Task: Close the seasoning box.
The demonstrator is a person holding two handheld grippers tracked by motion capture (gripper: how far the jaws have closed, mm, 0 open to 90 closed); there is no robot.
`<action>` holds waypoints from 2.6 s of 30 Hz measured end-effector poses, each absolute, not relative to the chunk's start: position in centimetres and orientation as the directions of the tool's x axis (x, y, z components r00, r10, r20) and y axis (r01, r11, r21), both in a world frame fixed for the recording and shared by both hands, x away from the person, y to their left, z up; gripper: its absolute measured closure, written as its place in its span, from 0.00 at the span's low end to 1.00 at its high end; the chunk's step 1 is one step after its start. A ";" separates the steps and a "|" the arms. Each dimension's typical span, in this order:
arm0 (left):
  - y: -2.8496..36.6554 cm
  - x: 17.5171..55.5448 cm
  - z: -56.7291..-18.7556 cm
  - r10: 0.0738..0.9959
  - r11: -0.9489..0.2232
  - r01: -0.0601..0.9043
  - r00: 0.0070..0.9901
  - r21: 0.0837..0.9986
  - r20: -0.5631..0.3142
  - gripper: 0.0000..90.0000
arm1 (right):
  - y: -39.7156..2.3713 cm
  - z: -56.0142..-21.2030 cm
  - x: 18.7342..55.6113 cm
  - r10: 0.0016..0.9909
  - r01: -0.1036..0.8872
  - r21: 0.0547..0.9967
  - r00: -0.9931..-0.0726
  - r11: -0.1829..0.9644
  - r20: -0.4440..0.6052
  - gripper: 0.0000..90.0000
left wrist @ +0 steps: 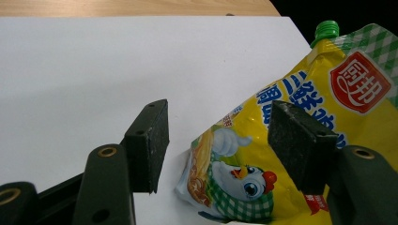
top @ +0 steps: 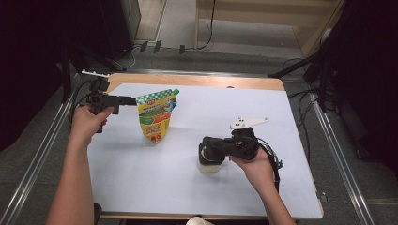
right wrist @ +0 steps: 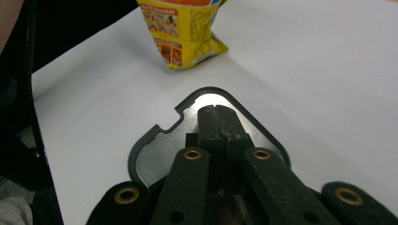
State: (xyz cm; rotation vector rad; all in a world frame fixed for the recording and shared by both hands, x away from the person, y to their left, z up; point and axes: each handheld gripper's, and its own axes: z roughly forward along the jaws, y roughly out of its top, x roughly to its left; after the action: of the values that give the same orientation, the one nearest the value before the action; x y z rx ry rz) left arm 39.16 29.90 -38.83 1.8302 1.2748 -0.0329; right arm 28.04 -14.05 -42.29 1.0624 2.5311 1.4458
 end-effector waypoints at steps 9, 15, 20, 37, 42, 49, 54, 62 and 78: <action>29.9 39.2 -39.0 0.745 -0.086 0.772 0.470 0.629 -0.474 0.43 | -12.5 -43.6 27.9 0.567 0.529 0.750 -0.784 0.398 0.253 1.00; 29.8 39.2 -39.0 0.743 -0.085 0.772 0.471 0.630 -0.475 0.43 | -12.4 -43.6 27.8 0.561 0.521 0.755 -0.789 0.397 0.249 0.97; 29.8 39.2 -39.1 0.745 -0.086 0.773 0.468 0.628 -0.475 0.43 | -12.6 -43.5 27.8 0.563 0.510 0.765 -0.792 0.394 0.238 0.90; 29.6 39.3 -39.2 0.742 -0.098 0.777 0.474 0.622 -0.475 0.43 | -16.4 -42.6 29.1 0.631 0.534 0.796 -0.730 0.284 0.265 0.65; 29.5 39.3 -39.4 0.742 -0.104 0.781 0.473 0.616 -0.475 0.43 | -17.7 -42.6 29.4 0.652 0.523 0.811 -0.716 0.261 0.252 0.60; 29.6 39.3 -39.3 0.738 -0.097 0.778 0.475 0.621 -0.480 0.43 | -19.4 -42.7 29.8 0.672 0.489 0.835 -0.709 0.251 0.213 0.53; 29.6 39.3 -39.3 0.738 -0.097 0.778 0.475 0.621 -0.480 0.43 | -20.7 -42.9 30.1 0.690 0.497 0.838 -0.688 0.224 0.223 0.50; 29.7 39.3 -39.2 0.743 -0.093 0.776 0.471 0.623 -0.475 0.43 | -22.0 -43.6 30.5 0.707 0.494 0.844 -0.672 0.207 0.220 0.46; 29.7 39.3 -39.3 0.742 -0.094 0.778 0.471 0.621 -0.477 0.43 | -24.5 -46.1 31.5 0.772 0.530 0.831 -0.595 0.169 0.223 0.37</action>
State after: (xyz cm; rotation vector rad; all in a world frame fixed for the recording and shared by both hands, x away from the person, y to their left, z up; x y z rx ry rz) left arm 39.31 29.66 -39.33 1.8411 1.2791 -0.0519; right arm 31.50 -24.45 -46.15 1.2572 2.1955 1.3934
